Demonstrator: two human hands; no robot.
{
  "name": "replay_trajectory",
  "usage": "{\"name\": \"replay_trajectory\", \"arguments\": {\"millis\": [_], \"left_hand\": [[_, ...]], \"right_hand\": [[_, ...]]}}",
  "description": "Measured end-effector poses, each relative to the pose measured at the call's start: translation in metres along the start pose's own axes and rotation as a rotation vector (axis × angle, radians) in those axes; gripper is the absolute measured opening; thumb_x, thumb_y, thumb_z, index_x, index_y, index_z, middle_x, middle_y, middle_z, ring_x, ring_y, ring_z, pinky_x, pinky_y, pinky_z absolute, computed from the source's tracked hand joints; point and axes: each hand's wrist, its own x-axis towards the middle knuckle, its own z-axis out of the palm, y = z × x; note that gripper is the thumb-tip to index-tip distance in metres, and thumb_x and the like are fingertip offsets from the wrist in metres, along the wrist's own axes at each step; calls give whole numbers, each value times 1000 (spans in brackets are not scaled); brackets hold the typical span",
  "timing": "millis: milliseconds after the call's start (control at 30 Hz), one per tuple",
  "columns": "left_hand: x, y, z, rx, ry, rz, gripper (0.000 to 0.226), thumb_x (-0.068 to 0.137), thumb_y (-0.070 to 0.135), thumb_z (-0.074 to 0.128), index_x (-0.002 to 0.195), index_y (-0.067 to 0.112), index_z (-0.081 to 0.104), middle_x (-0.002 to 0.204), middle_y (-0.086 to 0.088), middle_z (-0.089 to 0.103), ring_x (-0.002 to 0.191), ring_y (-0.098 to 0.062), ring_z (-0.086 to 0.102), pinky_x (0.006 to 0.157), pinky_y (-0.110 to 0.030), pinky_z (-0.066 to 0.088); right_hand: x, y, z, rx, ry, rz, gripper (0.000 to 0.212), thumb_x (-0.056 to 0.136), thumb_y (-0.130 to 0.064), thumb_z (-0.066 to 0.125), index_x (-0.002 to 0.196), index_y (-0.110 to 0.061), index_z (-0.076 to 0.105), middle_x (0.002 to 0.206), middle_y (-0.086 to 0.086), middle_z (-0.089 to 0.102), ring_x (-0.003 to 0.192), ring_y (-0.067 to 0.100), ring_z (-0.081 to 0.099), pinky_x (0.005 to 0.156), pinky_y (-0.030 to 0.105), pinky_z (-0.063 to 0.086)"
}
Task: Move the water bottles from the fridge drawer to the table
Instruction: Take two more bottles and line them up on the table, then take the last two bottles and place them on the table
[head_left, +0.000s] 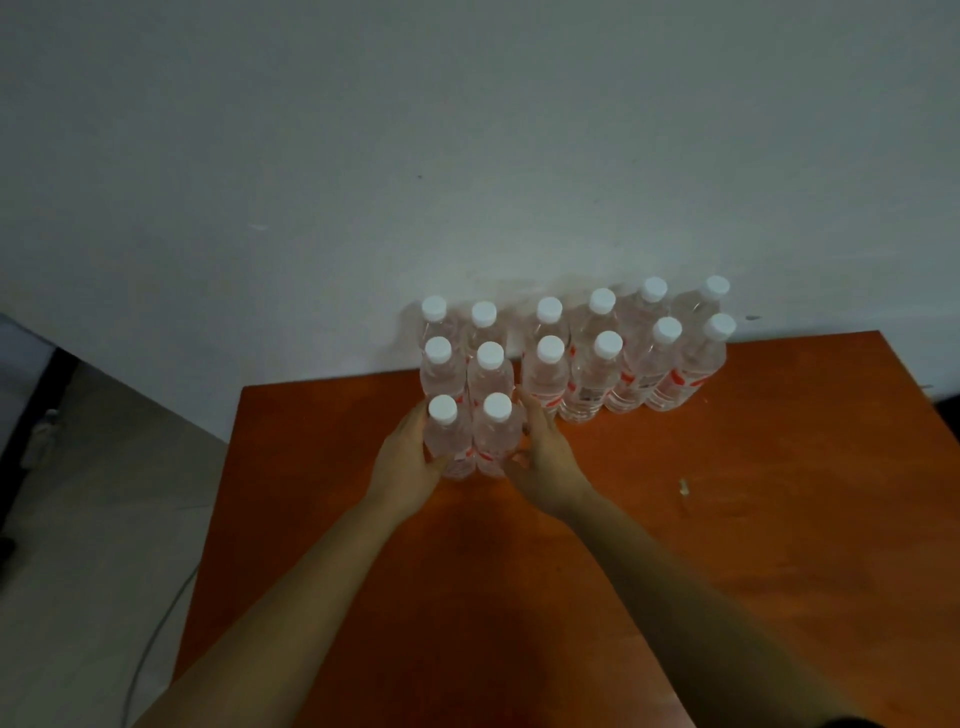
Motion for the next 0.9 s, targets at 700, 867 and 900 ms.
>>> {"name": "replay_trajectory", "arguments": {"millis": [700,867,900], "left_hand": [[-3,295,-15,676,377,553,72,97,61,7,158,23,14,166,-11,4,153,-28,2,121,-56,8],[-16,329,28,571,328,735,72,97,63,8,158,24,14,166,-11,2,153,-28,0,121,-55,7],[-20,331,40,537,309,768,72,97,63,10,157,23,15,166,-11,3,153,-28,1,121,-55,8]], "right_hand": [[-99,-46,-285,-710,847,-64,67,101,-62,22,157,-25,23,167,11,9,154,28,3,124,50,6],[-162,-33,-309,-768,987,115,69,100,-64,22,158,-26,19,167,10,6,154,26,0,124,49,2],[-178,-26,-310,-775,1001,160,69,101,-63,22,158,-26,18,167,10,6,154,26,-1,124,50,2]]}}
